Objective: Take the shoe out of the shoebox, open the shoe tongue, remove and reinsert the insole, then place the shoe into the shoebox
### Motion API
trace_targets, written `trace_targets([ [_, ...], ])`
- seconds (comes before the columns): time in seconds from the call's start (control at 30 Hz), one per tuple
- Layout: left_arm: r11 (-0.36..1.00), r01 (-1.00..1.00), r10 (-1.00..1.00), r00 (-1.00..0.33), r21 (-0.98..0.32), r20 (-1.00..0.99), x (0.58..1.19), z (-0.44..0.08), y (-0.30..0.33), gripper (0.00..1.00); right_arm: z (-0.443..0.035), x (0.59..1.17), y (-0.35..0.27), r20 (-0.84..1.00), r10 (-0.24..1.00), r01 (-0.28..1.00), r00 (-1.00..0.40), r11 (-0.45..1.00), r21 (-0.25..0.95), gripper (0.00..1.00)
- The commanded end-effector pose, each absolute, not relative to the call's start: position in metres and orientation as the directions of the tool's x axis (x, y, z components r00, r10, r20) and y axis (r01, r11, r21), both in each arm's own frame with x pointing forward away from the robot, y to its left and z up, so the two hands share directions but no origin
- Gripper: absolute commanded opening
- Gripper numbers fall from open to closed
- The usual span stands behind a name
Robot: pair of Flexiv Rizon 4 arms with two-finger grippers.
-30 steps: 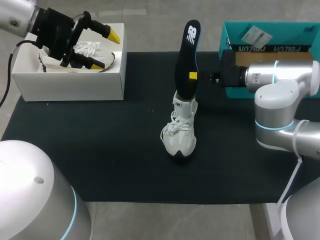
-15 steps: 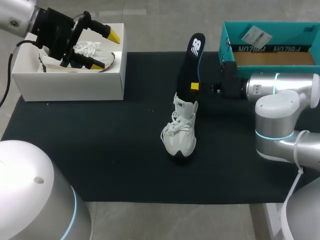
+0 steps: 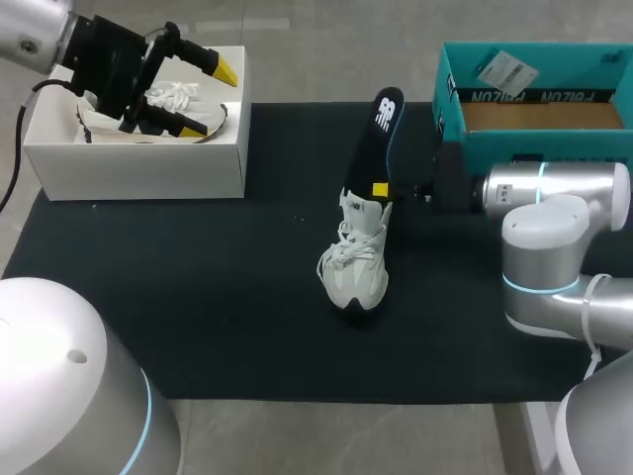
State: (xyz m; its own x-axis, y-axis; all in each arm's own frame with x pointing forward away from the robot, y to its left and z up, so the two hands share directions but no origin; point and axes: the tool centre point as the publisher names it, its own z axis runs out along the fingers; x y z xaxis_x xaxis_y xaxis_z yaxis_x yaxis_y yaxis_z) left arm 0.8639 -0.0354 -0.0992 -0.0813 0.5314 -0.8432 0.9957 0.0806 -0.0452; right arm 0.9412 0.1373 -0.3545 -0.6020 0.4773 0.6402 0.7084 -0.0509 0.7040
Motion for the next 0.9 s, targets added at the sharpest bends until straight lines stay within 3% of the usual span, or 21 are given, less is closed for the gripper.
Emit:
trace_targets([
  [0.03, 0.08, 0.996, 0.536, -0.082, -0.046, -0.84, 0.864, -0.099, -0.035, 1.0, -0.358, 0.929, 0.14, 0.645, 0.488, 0.714, -0.588, -0.061, 0.697, 0.0],
  [0.13, 0.08, 0.996, 0.536, -0.082, -0.046, -0.84, 0.864, -0.099, -0.035, 1.0, -0.359, 0.927, 0.14, 0.652, 0.49, 0.721, -0.579, -0.067, 0.69, 0.0],
  [0.17, 0.08, 0.996, 0.536, -0.082, -0.046, -0.84, 0.864, -0.099, -0.035, 1.0, -0.358, 0.927, 0.14, 0.653, 0.49, 0.721, -0.578, -0.068, 0.69, 0.05],
  [0.2, 0.08, 0.996, 0.536, -0.082, -0.046, -0.84, 0.864, -0.099, -0.035, 1.0, -0.356, 0.928, 0.14, 0.653, 0.49, 0.721, -0.578, -0.069, 0.69, 0.33],
  [0.23, 0.08, 0.996, 0.536, -0.082, -0.046, -0.84, 0.864, -0.099, -0.035, 1.0, -0.354, 0.932, 0.138, 0.653, 0.49, 0.72, -0.578, -0.07, 0.69, 0.38],
  [0.73, 0.08, 0.996, 0.536, -0.082, -0.046, -0.84, 0.864, -0.099, -0.035, 1.0, -0.331, 0.971, 0.129, 0.604, 0.504, 0.681, -0.617, -0.044, 0.731, 0.31],
  [0.83, 0.08, 0.996, 0.536, -0.082, -0.046, -0.84, 0.864, -0.099, -0.035, 1.0, -0.329, 0.975, 0.127, 0.597, 0.51, 0.676, -0.619, -0.04, 0.736, 0.27],
  [0.9, 0.08, 0.996, 0.536, -0.082, -0.046, -0.84, 0.864, -0.099, -0.035, 1.0, -0.329, 0.976, 0.127, 0.591, 0.513, 0.674, -0.622, -0.033, 0.738, 0.18],
])
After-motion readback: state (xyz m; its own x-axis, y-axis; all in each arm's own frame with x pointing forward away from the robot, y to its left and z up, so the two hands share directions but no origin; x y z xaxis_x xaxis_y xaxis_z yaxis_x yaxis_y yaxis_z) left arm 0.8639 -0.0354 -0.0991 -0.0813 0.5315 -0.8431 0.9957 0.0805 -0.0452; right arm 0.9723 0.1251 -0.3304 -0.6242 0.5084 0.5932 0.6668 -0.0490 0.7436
